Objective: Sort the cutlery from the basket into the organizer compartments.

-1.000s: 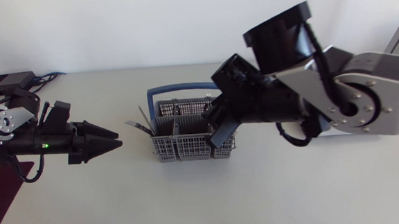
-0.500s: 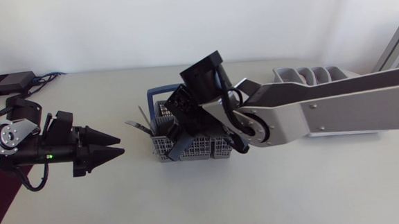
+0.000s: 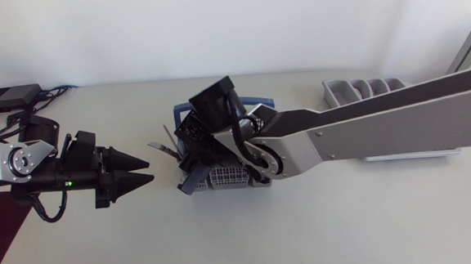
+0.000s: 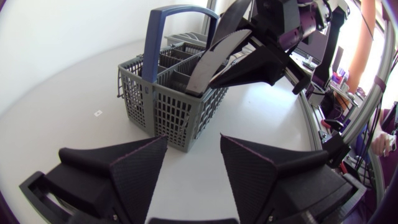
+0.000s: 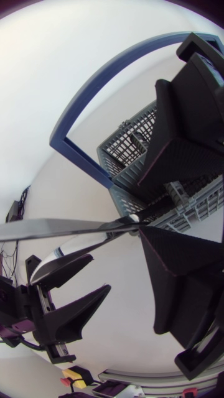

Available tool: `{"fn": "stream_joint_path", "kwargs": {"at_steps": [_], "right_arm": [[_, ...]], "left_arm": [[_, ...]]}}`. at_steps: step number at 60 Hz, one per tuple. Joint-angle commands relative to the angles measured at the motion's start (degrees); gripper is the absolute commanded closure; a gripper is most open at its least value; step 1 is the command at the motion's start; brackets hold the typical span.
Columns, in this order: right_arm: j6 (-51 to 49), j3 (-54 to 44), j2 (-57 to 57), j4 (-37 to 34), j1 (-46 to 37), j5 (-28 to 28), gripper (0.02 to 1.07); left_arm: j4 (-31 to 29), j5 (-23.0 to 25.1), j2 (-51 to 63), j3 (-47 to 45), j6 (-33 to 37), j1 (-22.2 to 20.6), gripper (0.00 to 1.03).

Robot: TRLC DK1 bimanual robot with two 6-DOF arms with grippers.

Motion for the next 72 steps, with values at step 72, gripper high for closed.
{"fn": "stream_joint_path", "kwargs": {"at_steps": [72], "right_arm": [[-0.62, 1.92, 1.78, 2.74, 1.22, 2.12, 0.65]], "left_arm": [[2.35, 0.24, 3.42, -1.68, -0.5, -1.33, 0.43]]}}
